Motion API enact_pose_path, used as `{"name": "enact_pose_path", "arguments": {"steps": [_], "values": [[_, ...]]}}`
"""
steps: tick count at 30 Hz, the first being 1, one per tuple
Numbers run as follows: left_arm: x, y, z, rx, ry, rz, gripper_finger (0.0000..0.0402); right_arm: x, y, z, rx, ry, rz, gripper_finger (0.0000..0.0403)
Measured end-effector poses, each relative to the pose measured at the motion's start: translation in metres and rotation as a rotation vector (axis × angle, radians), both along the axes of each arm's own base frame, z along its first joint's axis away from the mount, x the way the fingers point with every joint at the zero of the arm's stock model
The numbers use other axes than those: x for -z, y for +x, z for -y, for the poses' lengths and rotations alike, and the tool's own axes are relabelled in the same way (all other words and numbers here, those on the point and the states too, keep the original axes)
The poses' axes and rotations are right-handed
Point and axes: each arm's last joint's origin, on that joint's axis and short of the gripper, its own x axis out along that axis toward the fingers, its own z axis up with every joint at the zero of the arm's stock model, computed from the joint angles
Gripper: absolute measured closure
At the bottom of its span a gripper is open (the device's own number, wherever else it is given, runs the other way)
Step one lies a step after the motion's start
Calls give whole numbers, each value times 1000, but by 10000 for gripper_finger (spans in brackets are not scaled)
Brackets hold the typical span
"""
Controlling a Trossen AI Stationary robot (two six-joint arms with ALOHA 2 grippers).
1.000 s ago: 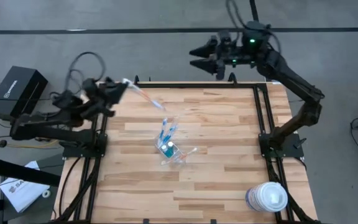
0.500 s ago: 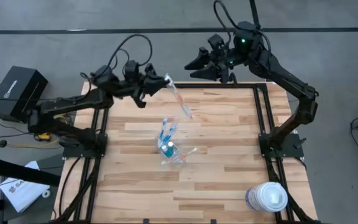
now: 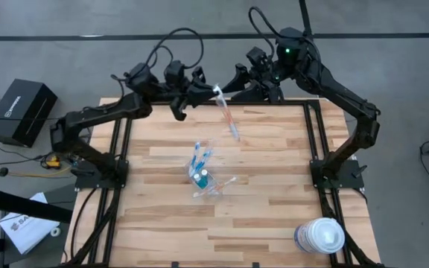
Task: Pick & Place toothbrushing station
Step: Put the orange toothbrush into the transparent organizer
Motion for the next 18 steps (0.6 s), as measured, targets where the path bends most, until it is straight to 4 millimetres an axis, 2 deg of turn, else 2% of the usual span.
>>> {"name": "enact_pose_path", "arguments": {"steps": [8, 18], "values": [[3, 13, -5, 29, -24, -9, 394, 0, 0, -1, -23, 0, 1, 139], [-16, 5, -10, 18, 33, 53, 394, 0, 1, -5, -43, 1, 1, 139]]}}
